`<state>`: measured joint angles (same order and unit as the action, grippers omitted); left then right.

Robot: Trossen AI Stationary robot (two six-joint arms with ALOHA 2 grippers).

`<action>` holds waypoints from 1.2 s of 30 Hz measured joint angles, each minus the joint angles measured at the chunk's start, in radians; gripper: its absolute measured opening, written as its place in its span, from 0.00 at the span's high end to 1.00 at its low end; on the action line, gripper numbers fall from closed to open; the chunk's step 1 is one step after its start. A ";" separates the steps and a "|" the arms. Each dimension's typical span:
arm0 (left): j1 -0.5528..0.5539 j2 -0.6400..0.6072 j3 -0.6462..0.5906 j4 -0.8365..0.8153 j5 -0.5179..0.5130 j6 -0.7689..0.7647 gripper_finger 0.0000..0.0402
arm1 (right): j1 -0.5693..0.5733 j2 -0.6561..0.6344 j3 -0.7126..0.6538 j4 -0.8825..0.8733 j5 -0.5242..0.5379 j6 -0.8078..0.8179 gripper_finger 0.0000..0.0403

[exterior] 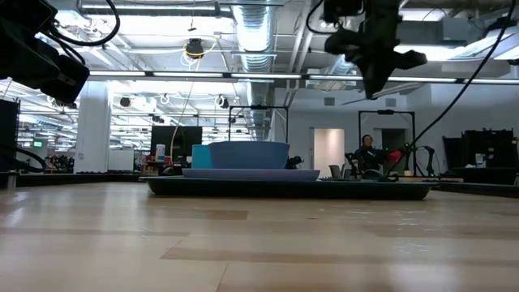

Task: Set up tray
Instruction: Put the white/blue patterned knife on the black napkin

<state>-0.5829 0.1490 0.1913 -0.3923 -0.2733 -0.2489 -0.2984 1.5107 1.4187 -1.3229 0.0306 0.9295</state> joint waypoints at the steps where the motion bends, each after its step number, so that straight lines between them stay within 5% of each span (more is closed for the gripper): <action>1: 0.000 0.000 0.000 0.000 0.000 0.000 0.96 | -0.017 0.005 -0.002 0.015 -0.004 0.012 0.98; 13: 0.000 0.002 0.000 -0.013 0.007 0.003 0.96 | -0.158 0.236 -0.001 0.154 -0.082 -0.060 0.98; 24: 0.000 0.002 0.000 -0.001 0.006 0.028 0.96 | -0.203 0.237 -0.005 0.151 -0.059 -0.065 0.98; 36: 0.000 0.002 0.000 -0.002 0.015 0.027 0.96 | -0.243 0.236 -0.221 0.363 -0.095 -0.040 0.98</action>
<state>-0.5827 0.1505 0.1913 -0.3939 -0.2581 -0.2214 -0.5416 1.7466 1.1977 -0.9594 -0.0640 0.8894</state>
